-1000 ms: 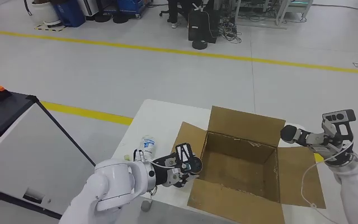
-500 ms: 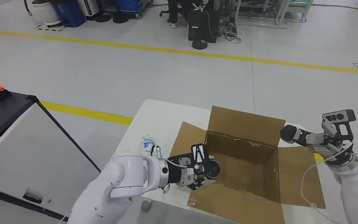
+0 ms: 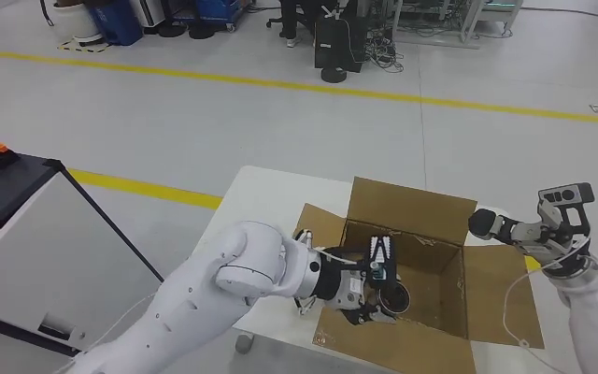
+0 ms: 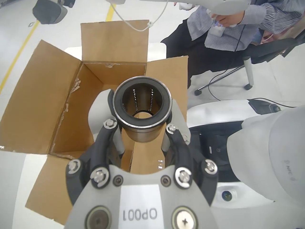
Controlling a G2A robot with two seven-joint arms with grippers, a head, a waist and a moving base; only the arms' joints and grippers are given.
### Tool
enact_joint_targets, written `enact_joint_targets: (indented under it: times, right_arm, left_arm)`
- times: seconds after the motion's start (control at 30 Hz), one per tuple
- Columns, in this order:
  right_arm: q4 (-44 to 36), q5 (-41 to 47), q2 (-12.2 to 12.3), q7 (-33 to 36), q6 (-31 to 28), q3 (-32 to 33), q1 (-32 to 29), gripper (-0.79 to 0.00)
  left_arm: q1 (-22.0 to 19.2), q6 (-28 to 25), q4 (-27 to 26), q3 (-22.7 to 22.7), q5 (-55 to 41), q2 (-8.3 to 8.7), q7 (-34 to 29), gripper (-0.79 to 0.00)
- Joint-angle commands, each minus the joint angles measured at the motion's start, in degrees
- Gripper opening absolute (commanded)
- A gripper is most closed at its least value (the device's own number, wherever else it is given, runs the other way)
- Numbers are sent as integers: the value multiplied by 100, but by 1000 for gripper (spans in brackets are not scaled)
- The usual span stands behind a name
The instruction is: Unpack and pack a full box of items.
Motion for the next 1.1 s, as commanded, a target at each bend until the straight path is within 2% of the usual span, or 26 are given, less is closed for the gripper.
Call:
enact_joint_targets:
  times: [0.0, 0.2, 0.47, 0.67, 0.83, 1.07]
  right_arm:
    - [0, 0, 0, 0, 0, 0, 0, 0]
    - [0, 0, 0, 0, 0, 0, 0, 0]
    - [0, 0, 0, 0, 0, 0, 0, 0]
    - [0, 0, 0, 0, 0, 0, 0, 0]
    - [0, 0, 0, 0, 0, 0, 0, 0]
    - [0, 0, 0, 0, 0, 0, 0, 0]
  left_arm:
    - [-123, 43, 107, 135, -145, -32, 34, -785]
    - [-581, 119, 549, 484, -306, -164, 231, -785]
    - [-1046, -57, 1756, 775, -54, -373, 1096, -785]
    - [-1245, 642, 2414, 1100, 128, -568, 1364, -785]
    - [-1417, 1118, 2630, 1410, 79, -730, 1087, -785]
    - [-1417, 1118, 2630, 1410, 79, -730, 1087, -785]
